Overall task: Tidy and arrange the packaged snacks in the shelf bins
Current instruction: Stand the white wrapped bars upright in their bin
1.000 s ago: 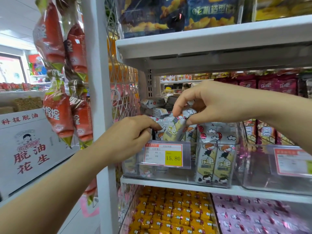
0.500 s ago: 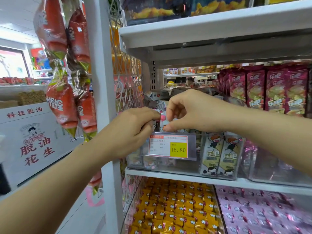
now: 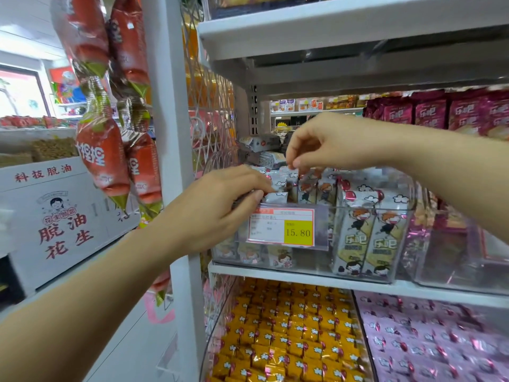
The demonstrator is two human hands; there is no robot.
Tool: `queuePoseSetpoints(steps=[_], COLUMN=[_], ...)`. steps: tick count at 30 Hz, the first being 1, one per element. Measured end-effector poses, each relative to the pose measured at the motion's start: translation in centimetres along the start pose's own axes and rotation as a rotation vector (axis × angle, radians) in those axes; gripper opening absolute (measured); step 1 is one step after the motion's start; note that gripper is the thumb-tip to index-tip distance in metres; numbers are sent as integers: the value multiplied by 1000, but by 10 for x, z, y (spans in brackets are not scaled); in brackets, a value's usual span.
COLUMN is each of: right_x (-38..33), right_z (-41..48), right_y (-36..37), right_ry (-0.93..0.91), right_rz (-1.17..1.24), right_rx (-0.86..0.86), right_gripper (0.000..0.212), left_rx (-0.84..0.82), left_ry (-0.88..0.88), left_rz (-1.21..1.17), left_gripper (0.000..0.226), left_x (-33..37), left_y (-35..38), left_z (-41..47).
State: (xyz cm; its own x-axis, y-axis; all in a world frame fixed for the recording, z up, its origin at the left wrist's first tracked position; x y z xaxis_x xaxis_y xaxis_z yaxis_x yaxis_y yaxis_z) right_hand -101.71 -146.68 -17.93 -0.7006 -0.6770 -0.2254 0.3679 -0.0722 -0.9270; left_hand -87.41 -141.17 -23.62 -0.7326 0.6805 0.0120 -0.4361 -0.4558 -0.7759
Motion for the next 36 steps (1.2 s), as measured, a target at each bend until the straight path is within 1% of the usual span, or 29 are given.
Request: queuePoseSetpoints(steps=[2,4,6,9,11,14,17,22,27,30,36], right_x=[2,2,1,4,7,7,6,1,2,4,4], right_z=[11,21,29,42,50,55,54,38,10,-4,-24], right_y=[2,10,18,24,27,34,30,7,-14,-29,-51], right_ry=[-36,-65,-74,-41,-7,-7,-9,-51,-41,-25,-28], right_rz=[-148,-233,-309,-365,-375,-371,-341,-245,-188,-109,21], right_rx=[47,14,-37,-103,-138,-159,-77,173,409,471,499], right_gripper=[17,28,35,40,41,40,38,30,22,23,23], left_rx=[-8,-14,-12,-4,5,11,1,-2,4,-5,-15], left_ry=[-6,-13,-4,6,10,7,3,-10,-23,-31,-50], left_rz=[13,32,47,50,48,48,50,51,53,60,54], left_gripper=[41,42,42,41,40,40,40,40,41,41,44], left_x=[-1,-1,-1,-2,-2,-3,-3,-3,-2,-2,0], left_y=[0,0,0,0,-1,-1,0,1,0,1,0], left_z=[-1,-1,-2,-3,-3,-4,-4,-4,-4,-4,-3])
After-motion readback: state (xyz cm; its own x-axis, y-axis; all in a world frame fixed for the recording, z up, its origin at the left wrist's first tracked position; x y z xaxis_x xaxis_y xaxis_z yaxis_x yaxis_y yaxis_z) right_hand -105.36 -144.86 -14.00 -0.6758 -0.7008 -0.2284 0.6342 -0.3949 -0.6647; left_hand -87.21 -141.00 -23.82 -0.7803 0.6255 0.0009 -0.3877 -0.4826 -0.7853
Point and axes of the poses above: each hand's wrist, its own z-axis towards the middle knuckle, its own y-axis out of the palm, x = y × z, the point moved 6 cm from there along z, towards the middle knuckle, and after that the axes turned 2 degrees about -z, right-handed, at the moved point
